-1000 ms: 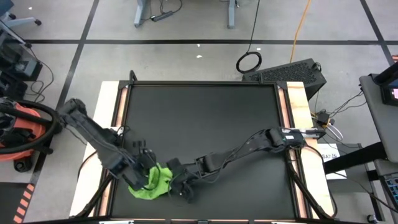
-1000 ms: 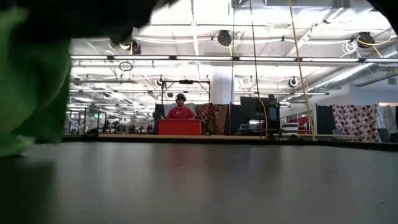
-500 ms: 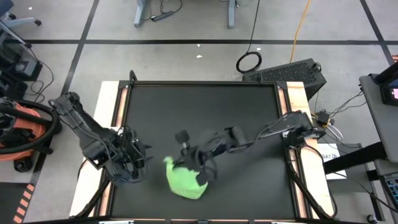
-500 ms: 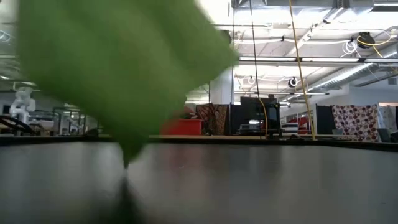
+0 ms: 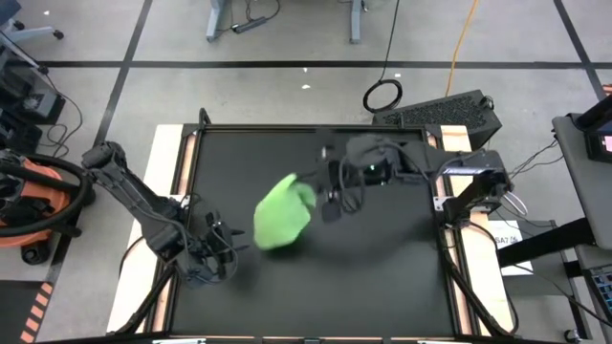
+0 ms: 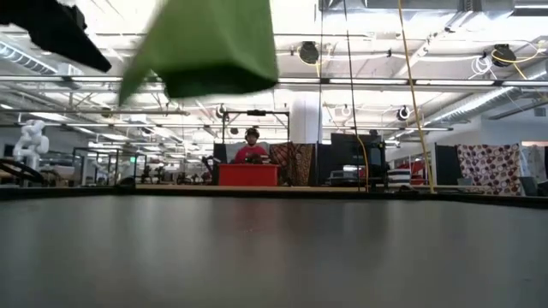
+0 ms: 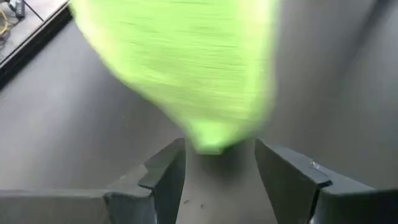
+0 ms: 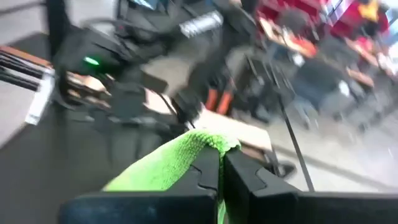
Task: Roll towel into tight, uniform cylinder
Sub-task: Fold the green towel
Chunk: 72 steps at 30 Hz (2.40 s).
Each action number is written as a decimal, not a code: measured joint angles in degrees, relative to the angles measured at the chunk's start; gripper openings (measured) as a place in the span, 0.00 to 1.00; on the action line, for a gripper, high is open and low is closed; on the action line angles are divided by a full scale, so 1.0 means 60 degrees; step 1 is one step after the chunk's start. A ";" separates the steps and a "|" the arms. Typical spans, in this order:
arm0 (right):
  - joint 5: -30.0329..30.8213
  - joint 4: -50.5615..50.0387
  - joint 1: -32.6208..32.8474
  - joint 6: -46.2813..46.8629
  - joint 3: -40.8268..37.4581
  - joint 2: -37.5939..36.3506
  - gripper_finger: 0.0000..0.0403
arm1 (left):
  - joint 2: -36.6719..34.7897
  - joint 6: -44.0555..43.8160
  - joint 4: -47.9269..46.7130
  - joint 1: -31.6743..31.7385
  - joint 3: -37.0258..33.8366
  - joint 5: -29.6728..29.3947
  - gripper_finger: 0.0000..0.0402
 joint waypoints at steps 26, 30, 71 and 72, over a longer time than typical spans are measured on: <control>-0.1799 -0.0971 -0.1748 0.1536 -0.0007 0.1006 0.00 | 0.1087 0.5750 0.8113 0.2849 -0.0662 -0.3186 0.50; -0.1805 -0.1042 -0.1599 0.1644 -0.0007 0.0979 0.00 | 0.1630 0.6311 0.9127 0.3858 -0.0662 -0.3141 0.50; -0.4517 -0.6689 0.0155 0.2719 -0.0007 0.0998 0.01 | 0.0246 0.8295 0.2581 0.4237 0.1720 0.4650 0.00; -0.4258 -0.6509 0.0217 0.2725 -0.0004 0.1027 0.02 | 0.0337 0.8266 0.2487 0.4345 0.1717 0.4428 0.01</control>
